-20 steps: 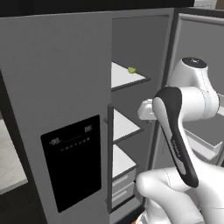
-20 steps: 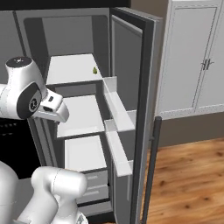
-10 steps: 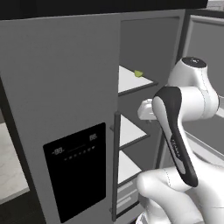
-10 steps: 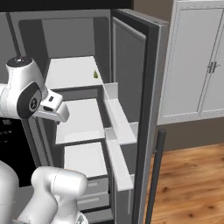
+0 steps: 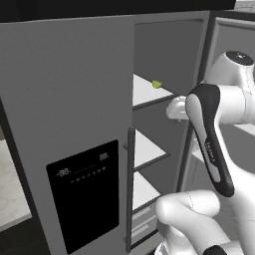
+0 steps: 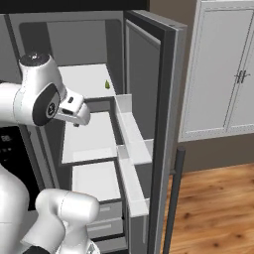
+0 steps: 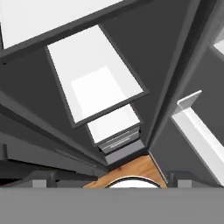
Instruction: Grab the garlic and lemon wedge from the fridge, place them in the blender, close the lid, and turn on the blender to create a marinade.
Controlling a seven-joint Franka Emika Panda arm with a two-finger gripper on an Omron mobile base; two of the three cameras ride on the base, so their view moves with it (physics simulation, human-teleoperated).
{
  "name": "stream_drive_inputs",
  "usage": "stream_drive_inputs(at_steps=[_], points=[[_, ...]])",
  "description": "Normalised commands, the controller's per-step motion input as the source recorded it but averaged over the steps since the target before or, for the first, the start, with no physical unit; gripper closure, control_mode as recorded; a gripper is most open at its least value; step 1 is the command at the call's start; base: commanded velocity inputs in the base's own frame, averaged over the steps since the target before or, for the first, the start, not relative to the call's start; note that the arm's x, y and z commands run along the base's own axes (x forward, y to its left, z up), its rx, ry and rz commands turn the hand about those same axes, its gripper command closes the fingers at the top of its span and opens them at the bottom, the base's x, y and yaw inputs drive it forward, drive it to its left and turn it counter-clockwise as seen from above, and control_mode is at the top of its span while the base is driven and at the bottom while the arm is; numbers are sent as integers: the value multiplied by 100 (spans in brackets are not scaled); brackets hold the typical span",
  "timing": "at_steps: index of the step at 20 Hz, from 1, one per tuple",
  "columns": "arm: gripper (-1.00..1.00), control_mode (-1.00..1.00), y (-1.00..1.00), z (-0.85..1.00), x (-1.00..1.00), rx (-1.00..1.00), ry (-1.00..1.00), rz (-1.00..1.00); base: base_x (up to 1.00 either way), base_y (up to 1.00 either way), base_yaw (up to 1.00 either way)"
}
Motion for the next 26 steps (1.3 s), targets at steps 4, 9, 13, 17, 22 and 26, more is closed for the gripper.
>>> stream_drive_inputs(at_steps=[4, 9, 13, 17, 22, 26], points=[[-100, -100, 0, 63, 94, 0, -17, -8, 0, 0, 0], [-100, -100, 0, 32, 86, 0, -3, -12, 0, 0, 0], [-100, -100, 0, -4, 77, -3, -2, -20, 0, 0, 0], [-100, -100, -1, -32, 63, -2, -3, -9, 0, 0, 0], [-100, -100, -4, -16, 61, 0, 0, -3, 0, 0, 0], [-100, -100, -11, -10, 57, 0, 0, 0, 0, 0, 0]])
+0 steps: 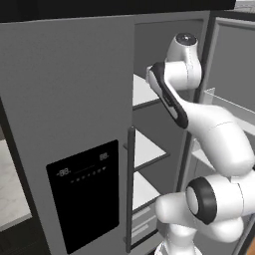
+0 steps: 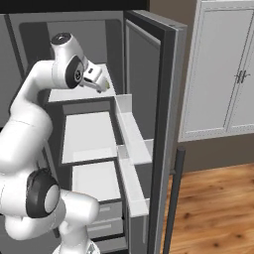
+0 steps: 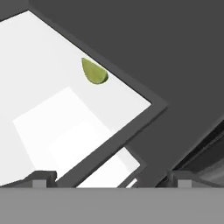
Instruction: Grab the garlic and lemon wedge from the fridge, place them in the blender, close the lid, and turn on the blender to create a marinade.
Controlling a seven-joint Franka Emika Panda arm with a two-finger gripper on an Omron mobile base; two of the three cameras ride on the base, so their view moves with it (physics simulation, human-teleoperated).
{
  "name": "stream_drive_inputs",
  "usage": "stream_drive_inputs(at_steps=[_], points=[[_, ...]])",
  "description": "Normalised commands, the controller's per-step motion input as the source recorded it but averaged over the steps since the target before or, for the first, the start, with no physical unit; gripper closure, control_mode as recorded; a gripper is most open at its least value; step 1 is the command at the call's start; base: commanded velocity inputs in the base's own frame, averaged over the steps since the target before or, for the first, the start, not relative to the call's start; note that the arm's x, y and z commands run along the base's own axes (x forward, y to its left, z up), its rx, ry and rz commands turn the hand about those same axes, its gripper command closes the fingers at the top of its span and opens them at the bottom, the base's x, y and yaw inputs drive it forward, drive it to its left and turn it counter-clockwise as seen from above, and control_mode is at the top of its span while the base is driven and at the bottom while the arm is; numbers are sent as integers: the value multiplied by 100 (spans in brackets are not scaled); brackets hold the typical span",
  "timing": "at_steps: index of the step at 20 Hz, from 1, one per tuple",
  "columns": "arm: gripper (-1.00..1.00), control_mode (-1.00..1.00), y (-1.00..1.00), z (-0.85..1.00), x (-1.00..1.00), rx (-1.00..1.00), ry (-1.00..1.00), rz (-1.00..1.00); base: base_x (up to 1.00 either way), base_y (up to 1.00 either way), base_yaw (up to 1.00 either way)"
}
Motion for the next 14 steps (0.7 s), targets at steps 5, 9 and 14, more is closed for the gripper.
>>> stream_drive_inputs(at_steps=[5, 9, 14], points=[[-100, -100, -16, -17, 50, 1, 0, 0, 0, 0, 0], [-100, -100, -7, -38, 43, 1, 0, 0, 0, 0, 0], [-100, -100, 0, -19, 53, 1, 0, -2, 0, 0, 0]])
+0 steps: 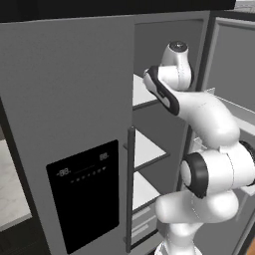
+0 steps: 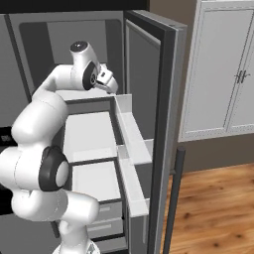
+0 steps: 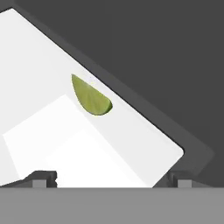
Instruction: Grab the garlic and lemon wedge from the fridge, place them in the blender, close the lid, and turn on the blender to create a marinade.
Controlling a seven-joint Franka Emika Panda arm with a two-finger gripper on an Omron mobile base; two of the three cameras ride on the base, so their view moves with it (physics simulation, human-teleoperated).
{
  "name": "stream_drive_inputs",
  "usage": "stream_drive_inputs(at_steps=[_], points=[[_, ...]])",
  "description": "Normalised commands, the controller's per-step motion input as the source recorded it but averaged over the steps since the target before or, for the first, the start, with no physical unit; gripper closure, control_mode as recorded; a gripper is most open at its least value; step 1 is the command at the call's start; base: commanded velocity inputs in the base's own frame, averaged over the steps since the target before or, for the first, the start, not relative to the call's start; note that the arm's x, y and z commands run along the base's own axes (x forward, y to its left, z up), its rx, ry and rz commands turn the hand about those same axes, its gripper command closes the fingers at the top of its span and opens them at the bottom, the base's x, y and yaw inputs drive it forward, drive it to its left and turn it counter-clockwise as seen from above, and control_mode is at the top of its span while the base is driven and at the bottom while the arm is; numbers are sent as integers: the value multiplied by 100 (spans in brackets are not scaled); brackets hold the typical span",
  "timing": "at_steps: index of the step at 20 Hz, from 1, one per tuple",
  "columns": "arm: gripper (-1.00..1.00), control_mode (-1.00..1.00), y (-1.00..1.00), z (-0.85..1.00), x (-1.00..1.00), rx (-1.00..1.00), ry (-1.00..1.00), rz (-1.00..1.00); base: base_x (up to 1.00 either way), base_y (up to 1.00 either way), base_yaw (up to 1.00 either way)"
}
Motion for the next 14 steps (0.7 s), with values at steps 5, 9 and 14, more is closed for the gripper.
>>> stream_drive_inputs(at_steps=[5, 9, 14], points=[[-100, -100, 0, -15, 42, 0, 0, -3, 0, 0, 0], [-100, -100, 0, -11, 37, 0, 0, -5, 0, 0, 0], [-100, -100, 0, 0, 44, 0, 0, -5, 0, 0, 0]])
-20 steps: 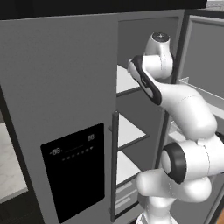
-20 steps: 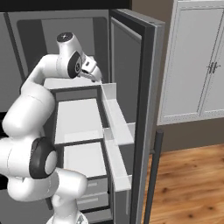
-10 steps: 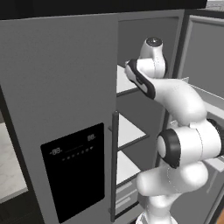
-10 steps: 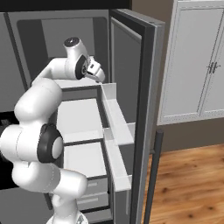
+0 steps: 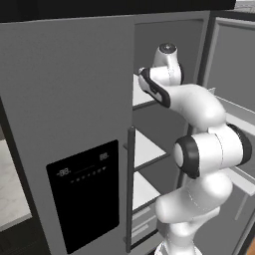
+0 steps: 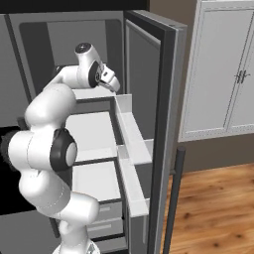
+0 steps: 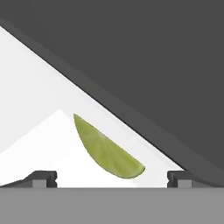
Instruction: Grab the garlic and lemon wedge from the fridge, place them in the blender, close the lid, and turn on the blender to create a marinade.
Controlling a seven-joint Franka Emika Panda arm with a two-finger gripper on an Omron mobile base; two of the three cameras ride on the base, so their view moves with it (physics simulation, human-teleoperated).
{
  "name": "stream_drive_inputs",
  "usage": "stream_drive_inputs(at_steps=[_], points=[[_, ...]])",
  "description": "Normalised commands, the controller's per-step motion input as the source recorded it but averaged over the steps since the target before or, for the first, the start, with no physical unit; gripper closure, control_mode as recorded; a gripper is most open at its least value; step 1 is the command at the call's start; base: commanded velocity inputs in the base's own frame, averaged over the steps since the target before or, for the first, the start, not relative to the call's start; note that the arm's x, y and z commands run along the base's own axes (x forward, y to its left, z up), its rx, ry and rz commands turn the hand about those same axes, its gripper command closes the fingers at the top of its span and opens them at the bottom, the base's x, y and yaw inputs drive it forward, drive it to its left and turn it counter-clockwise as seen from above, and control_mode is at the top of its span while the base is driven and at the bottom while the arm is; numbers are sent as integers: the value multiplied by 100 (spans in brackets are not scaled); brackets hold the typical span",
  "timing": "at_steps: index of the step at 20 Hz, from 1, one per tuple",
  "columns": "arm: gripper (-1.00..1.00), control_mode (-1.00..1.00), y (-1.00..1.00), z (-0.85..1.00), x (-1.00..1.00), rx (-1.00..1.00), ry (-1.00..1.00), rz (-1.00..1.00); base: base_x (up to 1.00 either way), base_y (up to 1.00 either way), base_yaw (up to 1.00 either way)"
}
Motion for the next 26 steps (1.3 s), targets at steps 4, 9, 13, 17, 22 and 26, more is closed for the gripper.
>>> stream_drive_inputs(at_steps=[4, 9, 13, 17, 22, 26], points=[[-100, -100, -1, 0, 42, 0, 2, -1, 0, 0, 0], [-100, -100, -12, -5, 20, 0, 3, 0, 0, 0, 0], [-100, -100, -21, -24, 8, 0, 0, 0, 0, 0, 0], [-100, -100, -25, -24, 11, 0, 0, 0, 0, 0, 0], [-100, -100, -27, -43, 1, 0, 0, 0, 0, 0, 0], [-100, -100, -3, -11, 0, 0, 5, 0, 0, 0, 0]])
